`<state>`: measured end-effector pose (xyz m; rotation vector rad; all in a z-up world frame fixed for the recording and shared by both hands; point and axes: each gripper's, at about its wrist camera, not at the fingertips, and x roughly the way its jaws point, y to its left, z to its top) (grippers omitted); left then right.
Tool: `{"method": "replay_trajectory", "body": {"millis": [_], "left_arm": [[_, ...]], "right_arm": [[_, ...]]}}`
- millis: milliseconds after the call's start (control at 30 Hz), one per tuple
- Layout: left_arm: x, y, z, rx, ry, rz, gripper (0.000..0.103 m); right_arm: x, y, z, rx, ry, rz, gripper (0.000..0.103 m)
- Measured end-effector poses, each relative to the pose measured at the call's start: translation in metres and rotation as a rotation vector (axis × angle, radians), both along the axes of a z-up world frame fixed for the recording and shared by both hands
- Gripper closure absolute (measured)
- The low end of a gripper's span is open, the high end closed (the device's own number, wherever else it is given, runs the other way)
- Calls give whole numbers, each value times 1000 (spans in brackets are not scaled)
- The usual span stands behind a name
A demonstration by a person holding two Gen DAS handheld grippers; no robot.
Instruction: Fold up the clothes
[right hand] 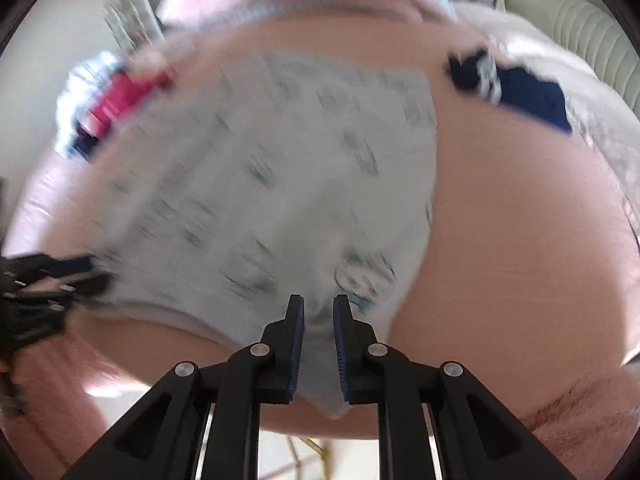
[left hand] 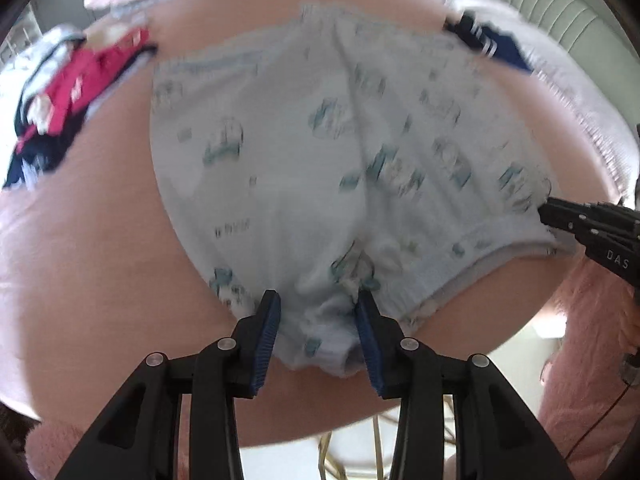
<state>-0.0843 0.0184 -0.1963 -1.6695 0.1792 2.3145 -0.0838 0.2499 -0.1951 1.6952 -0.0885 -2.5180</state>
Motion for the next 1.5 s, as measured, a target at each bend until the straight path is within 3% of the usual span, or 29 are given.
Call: {"method": "replay_trajectory", "body": {"millis": [167, 367, 500, 633, 667, 800, 833, 1033, 1067, 1133, 1200, 1233, 1300, 1400, 1500], "left_arm": [[24, -16, 4, 53, -52, -4, 67], [27, -56, 11, 337, -45, 216, 68], [29, -51, 18, 351, 21, 242, 68], [33, -50, 35, 431, 112, 246, 68], [32, -47, 36, 425, 120, 246, 68], [18, -32, 0, 180, -5, 252, 68], [20, -31, -7, 150, -35, 248, 68], [39, -29, -9, 114, -30, 193, 68], [40, -30, -8, 129, -33, 195, 68], [39, -43, -2, 245, -43, 240, 68], [34, -65, 3, 466, -54, 333, 68], [32, -73, 3, 523, -59, 370, 68], [27, -84, 0, 545, -50, 416, 68], [23, -86, -10, 516, -88, 462, 68], [20, -82, -18, 584, -109, 464, 68]], "right_arm": [[26, 22, -1, -25, 3, -36, 95], [36, 38, 18, -161, 50, -93, 89], [35, 42, 30, -232, 100, -109, 89], [22, 26, 27, -180, 101, -60, 89], [19, 23, 24, -159, 89, -57, 89], [16, 17, -3, -92, -12, -57, 90], [21, 18, -2, -84, -6, -50, 90], [51, 28, 1, -89, 7, -31, 90], [54, 31, 2, -100, 8, -35, 90], [59, 39, 7, -147, 21, -70, 90], [65, 48, 13, -219, 55, -117, 89], [68, 54, 16, -270, 75, -144, 89], [71, 63, 15, -334, 80, -179, 88], [67, 65, 6, -304, 41, -198, 84], [70, 74, 0, -311, 22, -234, 83]]}}
